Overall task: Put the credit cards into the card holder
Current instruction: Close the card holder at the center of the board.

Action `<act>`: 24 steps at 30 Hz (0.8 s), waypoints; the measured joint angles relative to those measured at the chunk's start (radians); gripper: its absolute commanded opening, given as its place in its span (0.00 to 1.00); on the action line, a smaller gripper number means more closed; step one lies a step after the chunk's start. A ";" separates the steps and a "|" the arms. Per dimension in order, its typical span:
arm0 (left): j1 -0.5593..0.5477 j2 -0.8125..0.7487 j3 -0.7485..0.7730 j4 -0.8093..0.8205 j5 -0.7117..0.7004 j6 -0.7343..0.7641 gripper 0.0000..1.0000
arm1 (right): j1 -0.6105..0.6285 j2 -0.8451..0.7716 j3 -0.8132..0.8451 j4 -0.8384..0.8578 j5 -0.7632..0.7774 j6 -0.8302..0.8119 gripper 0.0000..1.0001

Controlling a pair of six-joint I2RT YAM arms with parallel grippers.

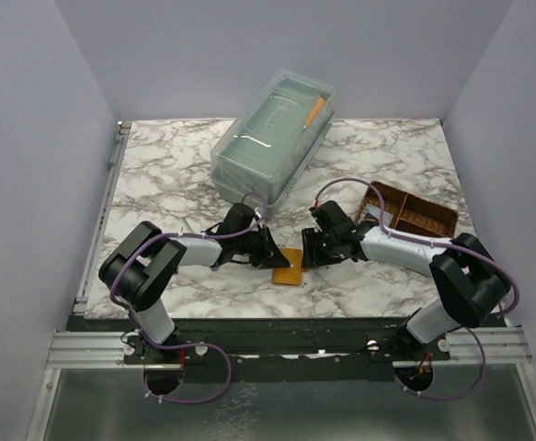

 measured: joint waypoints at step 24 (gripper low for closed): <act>0.015 0.012 0.006 -0.009 0.018 -0.001 0.10 | 0.042 -0.194 -0.006 -0.221 0.251 0.135 0.55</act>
